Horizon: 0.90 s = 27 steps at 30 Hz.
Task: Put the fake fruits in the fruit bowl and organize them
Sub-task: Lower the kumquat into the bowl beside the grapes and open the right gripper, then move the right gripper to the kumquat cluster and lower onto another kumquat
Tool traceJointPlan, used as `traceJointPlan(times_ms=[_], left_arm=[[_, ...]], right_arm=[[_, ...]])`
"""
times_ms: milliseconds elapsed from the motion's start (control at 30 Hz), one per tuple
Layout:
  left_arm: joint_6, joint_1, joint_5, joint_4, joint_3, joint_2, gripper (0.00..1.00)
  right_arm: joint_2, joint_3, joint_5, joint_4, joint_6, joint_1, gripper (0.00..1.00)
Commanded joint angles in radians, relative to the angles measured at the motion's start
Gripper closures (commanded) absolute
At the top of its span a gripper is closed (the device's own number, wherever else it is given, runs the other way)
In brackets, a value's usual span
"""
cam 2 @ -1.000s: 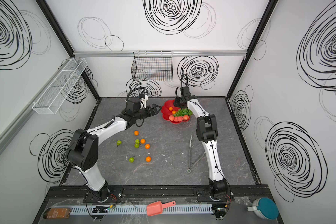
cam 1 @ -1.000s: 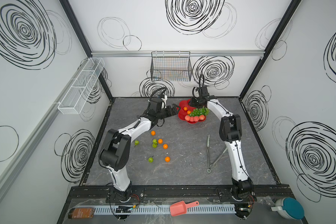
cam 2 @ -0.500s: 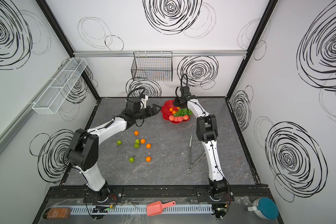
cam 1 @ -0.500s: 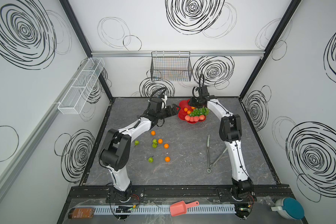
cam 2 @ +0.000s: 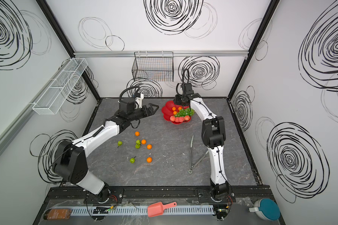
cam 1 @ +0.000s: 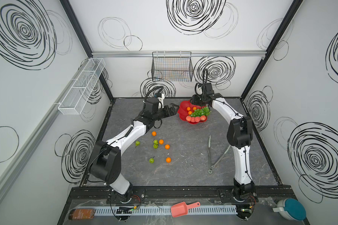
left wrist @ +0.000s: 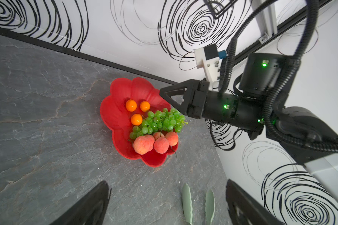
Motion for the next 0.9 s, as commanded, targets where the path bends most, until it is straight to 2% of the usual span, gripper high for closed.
traceJointPlan(times_ms=[0,200,433,600,867], left_arm=[[-0.006,0.000,-0.019,-0.045,-0.072,-0.078,0.04],[-0.004,0.001,-0.075,-0.134,-0.216,-0.247,0.04],[0.050,0.009,-0.111,-0.235,-0.383,-0.432,0.04],[0.060,0.015,-0.130,-0.324,-0.460,-0.552,0.04],[0.029,0.015,-0.181,-0.498,-0.544,-0.746,0.04]], right_arm=[[-0.138,-0.169,0.028,0.100,-0.016,0.047,0.57],[-0.364,-0.514,0.083,0.242,-0.006,0.148,0.57],[-0.528,-0.756,0.191,0.251,0.087,0.306,0.57],[-0.589,-0.860,0.262,0.267,0.150,0.434,0.58],[-0.556,-0.887,0.315,0.233,0.261,0.621,0.57]])
